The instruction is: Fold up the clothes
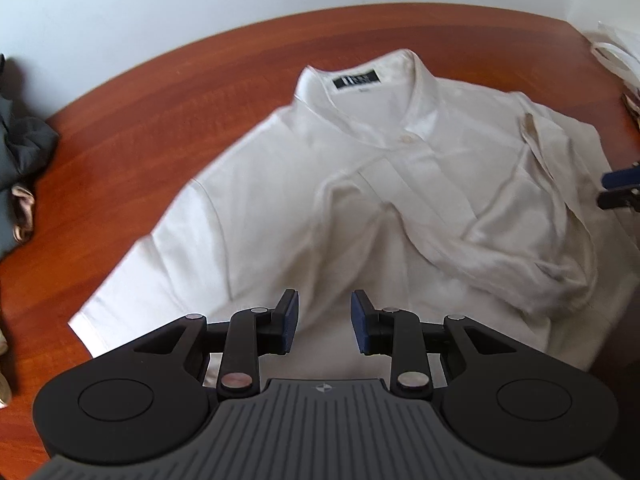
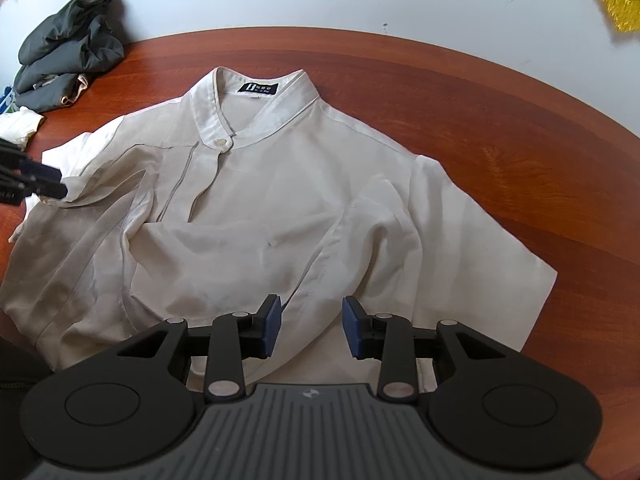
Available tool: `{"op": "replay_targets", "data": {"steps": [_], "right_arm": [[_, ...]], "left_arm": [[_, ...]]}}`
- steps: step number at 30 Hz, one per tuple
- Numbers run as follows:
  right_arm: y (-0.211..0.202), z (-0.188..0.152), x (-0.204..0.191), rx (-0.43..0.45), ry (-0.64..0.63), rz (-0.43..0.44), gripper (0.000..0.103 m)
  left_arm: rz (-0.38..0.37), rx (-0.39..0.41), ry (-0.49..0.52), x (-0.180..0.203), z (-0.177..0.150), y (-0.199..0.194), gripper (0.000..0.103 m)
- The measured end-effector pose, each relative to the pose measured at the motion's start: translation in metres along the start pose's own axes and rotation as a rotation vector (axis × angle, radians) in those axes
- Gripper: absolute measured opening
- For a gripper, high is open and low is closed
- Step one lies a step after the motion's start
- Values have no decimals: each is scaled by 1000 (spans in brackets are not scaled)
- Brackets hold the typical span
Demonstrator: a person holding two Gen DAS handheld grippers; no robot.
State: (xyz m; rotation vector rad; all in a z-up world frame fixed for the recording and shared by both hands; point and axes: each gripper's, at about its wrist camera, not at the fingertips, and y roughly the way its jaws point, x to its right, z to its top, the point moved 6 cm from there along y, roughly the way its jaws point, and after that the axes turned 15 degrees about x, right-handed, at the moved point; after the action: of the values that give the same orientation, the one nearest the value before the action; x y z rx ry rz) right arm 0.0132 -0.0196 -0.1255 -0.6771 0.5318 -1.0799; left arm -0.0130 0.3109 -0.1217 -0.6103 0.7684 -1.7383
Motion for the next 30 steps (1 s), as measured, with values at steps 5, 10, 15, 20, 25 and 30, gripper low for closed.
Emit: {"op": "replay_targets", "data": {"steps": [5, 10, 15, 20, 25, 30], "right_arm": [[3, -2, -1, -10, 8, 4, 39], [6, -3, 0, -18, 11, 2, 39], [4, -4, -2, -24, 8, 0, 39], [4, -5, 0, -29, 13, -9, 40], [4, -5, 2, -35, 17, -19, 40], [3, -6, 4, -41, 20, -29, 40]], "left_arm": [[-29, -31, -19, 7, -15, 4, 32], [-54, -70, -43, 11, -26, 17, 32], [-64, -90, -86, 5, -25, 31, 32], [-78, -109, -175, -10, -20, 46, 33], [-46, -102, -159, -20, -12, 52, 33], [11, -73, -148, -38, -4, 56, 33]]}}
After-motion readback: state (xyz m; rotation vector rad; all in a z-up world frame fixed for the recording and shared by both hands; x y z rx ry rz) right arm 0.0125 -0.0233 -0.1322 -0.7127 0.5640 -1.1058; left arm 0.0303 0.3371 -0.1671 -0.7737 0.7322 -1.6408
